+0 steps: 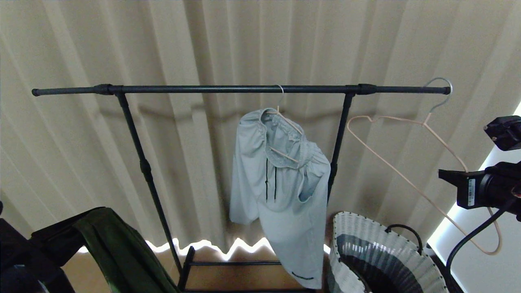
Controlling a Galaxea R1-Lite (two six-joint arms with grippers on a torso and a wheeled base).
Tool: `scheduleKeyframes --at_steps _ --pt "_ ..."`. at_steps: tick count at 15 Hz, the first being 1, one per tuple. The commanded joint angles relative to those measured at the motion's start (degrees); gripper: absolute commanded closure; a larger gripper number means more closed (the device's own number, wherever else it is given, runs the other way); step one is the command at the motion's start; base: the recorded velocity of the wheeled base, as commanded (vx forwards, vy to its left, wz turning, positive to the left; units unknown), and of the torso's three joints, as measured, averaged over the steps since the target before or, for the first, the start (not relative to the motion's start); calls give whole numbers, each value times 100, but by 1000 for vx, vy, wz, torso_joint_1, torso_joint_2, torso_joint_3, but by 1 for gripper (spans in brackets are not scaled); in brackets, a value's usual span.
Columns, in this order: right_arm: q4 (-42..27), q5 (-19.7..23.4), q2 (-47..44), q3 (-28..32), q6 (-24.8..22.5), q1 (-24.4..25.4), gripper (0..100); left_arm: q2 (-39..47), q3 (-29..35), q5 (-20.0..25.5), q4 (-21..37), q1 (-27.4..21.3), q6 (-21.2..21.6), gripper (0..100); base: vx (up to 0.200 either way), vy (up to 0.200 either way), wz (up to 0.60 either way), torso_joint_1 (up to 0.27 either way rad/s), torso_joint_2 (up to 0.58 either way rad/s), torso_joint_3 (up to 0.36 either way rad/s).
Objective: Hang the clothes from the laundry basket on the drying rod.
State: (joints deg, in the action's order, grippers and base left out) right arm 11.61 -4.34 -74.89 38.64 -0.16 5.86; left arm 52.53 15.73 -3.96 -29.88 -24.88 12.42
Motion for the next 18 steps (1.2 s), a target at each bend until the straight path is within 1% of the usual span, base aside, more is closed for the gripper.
scheduleKeyframes --at_steps 1,5,6,8,10,11,15,18 --pt "35 3 53 -6 -2 2 100 12 -8 -8 0 1 6 100 0 0 0 0 0 0" --pt "35 38 255 -15 7 55 100 12 -8 -8 0 1 -3 100 0 0 0 0 0 0" --pt "26 56 299 -24 7 169 100 12 -8 -8 0 1 -3 100 0 0 0 0 0 0" --pt "44 65 299 -76 16 363 100 12 -8 -8 0 1 15 100 0 200 0 0 5 0" --pt "52 56 299 -164 25 679 100 12 -17 -8 0 10 23 100 0 200 0 0 2 5" --pt "52 56 299 -155 25 741 100 12 -17 -8 0 10 23 100 0 200 0 7 2 7" --pt "61 65 326 -147 33 820 100 29 -70 -8 17 1 23 100 0 200 0 4 5 2" --pt "61 65 387 -155 42 899 100 21 -114 -8 17 1 155 100 0 200 0 4 4 2"
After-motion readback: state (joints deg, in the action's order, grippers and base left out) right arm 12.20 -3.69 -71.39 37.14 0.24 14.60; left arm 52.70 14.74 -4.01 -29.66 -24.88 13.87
